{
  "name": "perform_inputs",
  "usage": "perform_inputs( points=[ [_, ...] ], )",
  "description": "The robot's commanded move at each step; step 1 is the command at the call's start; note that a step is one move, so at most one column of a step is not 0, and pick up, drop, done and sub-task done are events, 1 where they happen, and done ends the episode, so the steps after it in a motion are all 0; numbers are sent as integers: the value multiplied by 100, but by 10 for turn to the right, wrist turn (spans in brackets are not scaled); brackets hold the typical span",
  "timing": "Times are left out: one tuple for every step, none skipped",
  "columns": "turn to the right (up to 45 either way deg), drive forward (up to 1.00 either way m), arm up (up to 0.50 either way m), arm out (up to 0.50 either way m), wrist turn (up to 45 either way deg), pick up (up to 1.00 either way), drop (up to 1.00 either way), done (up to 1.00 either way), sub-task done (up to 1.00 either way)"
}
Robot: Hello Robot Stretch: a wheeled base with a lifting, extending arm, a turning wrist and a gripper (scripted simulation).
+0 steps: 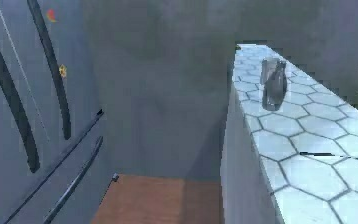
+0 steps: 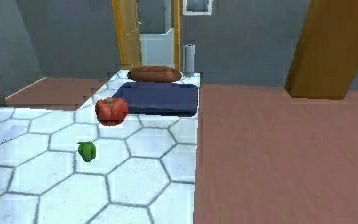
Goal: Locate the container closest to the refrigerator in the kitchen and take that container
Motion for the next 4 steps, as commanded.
perform_inputs(
  points=[
    [0, 45, 0, 0, 0, 0, 0, 0, 0],
    [60, 0, 0, 0, 0, 0, 0, 0, 0],
    [0, 45, 0, 0, 0, 0, 0, 0, 0],
    [-450, 0, 0, 0, 0, 0, 0, 0, 0]
  ],
)
